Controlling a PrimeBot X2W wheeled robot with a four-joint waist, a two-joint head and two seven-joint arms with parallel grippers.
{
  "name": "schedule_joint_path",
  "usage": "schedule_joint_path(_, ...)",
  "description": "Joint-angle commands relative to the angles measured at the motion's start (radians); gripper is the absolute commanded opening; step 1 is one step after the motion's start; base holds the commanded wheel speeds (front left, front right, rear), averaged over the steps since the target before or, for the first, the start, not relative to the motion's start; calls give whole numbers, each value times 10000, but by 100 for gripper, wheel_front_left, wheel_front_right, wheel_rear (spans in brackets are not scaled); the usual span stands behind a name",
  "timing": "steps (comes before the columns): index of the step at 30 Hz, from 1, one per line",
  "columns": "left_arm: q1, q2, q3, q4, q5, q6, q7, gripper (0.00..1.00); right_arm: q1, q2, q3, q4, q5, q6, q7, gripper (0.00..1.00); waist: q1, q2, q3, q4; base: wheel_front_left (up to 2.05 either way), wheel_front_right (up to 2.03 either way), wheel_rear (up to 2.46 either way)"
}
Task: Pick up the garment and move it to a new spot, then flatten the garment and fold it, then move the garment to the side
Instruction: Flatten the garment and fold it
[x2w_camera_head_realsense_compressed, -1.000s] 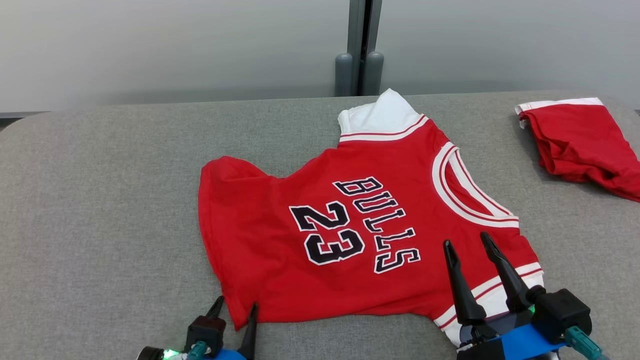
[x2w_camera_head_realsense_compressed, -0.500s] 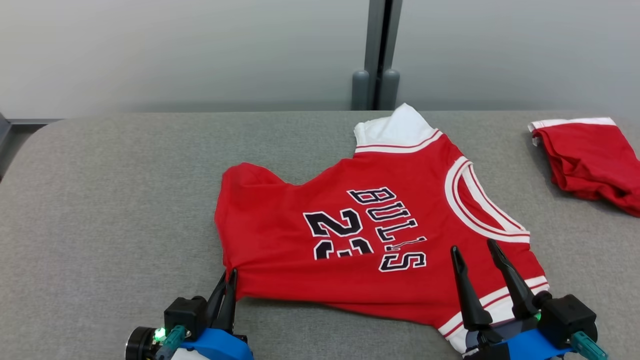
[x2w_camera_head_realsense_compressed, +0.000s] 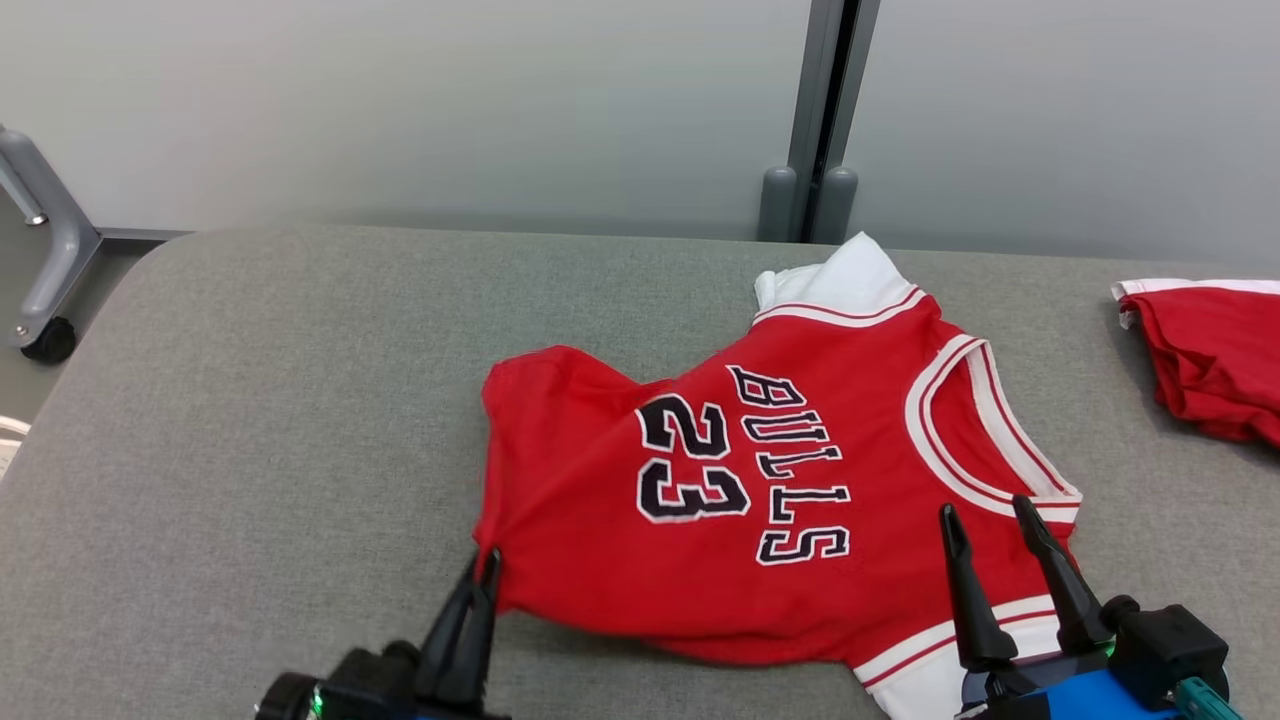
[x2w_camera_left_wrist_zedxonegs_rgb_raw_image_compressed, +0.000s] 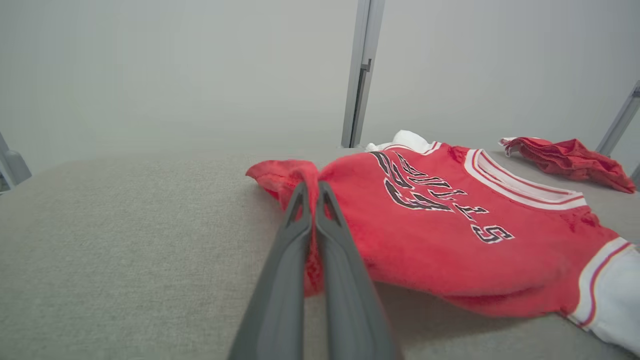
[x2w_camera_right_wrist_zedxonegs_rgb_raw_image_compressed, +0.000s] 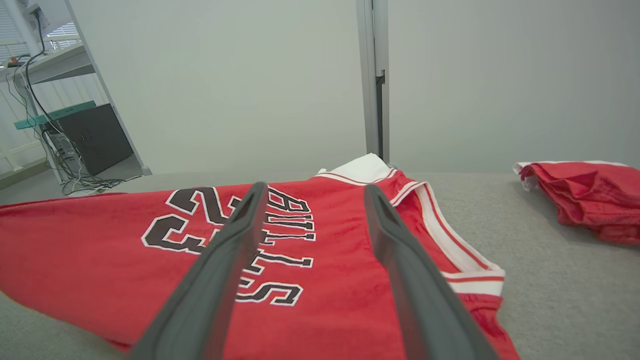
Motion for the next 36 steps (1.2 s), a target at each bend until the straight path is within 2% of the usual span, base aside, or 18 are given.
schedule_joint_path(1,409,111,-196,-304,-56,-64,174,0,14,-15,-59,-35,32,2,-35,100,0,-1,73,26,0,0,0)
schedule_joint_path(9,1272,391,-891,-1660,-166,-103,694,0,126,-17,-381,-121,61,2,-35,100,0,-1,298,210,0,0,0)
schedule_joint_path(17,910,840,-568,-4070,-84,106,1354,0,52,-18,-515,-96,-10,2,-33,100,0,-1,342,566,0,0,0)
schedule_joint_path(20,804,913,-555,-4512,-118,108,1609,0,-97,-18,-438,-50,-35,2,-33,100,0,-1,361,530,0,0,0)
schedule_joint_path(27,392,892,-691,-4198,-166,81,1516,0,-332,-20,-329,25,-81,2,-33,100,0,-1,516,72,0,0,0)
schedule_joint_path(36,-811,1116,-286,-2581,-285,51,762,0,-500,-18,-402,92,-178,2,-33,100,0,-1,868,-738,0,0,0)
